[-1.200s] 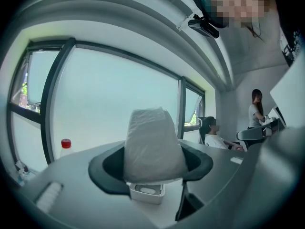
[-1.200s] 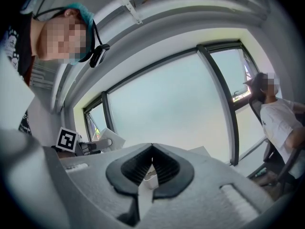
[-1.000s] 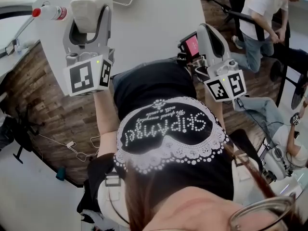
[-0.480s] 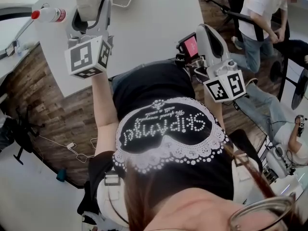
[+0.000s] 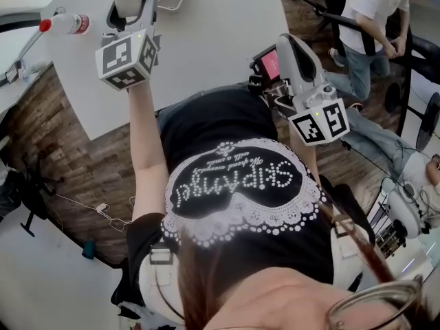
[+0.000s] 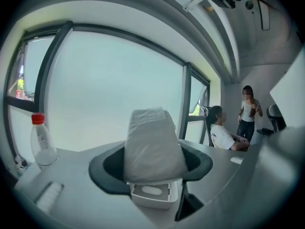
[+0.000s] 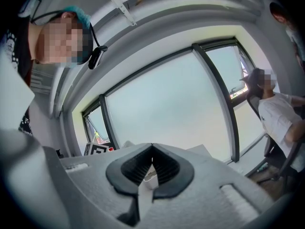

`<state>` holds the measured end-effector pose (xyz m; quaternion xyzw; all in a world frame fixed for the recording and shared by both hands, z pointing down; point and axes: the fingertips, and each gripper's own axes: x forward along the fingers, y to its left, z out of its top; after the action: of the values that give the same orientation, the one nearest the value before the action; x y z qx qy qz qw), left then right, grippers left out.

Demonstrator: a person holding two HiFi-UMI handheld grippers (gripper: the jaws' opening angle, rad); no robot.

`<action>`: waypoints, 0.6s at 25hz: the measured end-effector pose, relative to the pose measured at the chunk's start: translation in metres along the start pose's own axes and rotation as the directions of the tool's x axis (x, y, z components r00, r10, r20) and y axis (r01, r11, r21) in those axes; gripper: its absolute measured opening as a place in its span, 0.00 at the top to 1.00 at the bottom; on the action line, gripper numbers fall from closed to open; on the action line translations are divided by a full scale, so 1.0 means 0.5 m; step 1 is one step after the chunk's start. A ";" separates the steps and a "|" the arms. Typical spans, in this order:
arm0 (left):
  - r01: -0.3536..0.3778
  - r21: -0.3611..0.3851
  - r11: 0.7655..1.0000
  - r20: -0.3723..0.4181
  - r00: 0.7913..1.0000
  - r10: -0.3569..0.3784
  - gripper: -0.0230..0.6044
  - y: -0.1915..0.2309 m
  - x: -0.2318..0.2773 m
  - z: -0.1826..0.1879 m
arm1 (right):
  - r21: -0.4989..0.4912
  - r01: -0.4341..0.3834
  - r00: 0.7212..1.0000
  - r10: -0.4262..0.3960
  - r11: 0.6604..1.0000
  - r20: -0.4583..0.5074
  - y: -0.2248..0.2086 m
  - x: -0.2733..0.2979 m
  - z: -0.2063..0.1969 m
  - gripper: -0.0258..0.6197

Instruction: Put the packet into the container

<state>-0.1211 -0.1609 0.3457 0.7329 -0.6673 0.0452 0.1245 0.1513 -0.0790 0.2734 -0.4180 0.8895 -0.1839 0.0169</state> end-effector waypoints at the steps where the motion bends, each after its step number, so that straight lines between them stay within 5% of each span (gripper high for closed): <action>1: 0.001 -0.001 1.000 -0.010 1.000 -0.001 0.53 0.001 0.009 -0.007 | 0.002 -0.002 1.000 0.002 1.000 -0.004 0.000 0.002 -0.002 0.96; 15: 0.016 0.014 1.000 -0.111 0.994 -0.014 0.53 0.003 0.082 -0.086 | 0.016 0.015 1.000 -0.015 1.000 -0.009 -0.014 -0.002 -0.006 0.96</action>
<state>-0.1139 -0.1904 0.3969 0.7353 -0.6534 0.0897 0.1563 0.1566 -0.0813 0.2783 -0.4237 0.8849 -0.1930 0.0150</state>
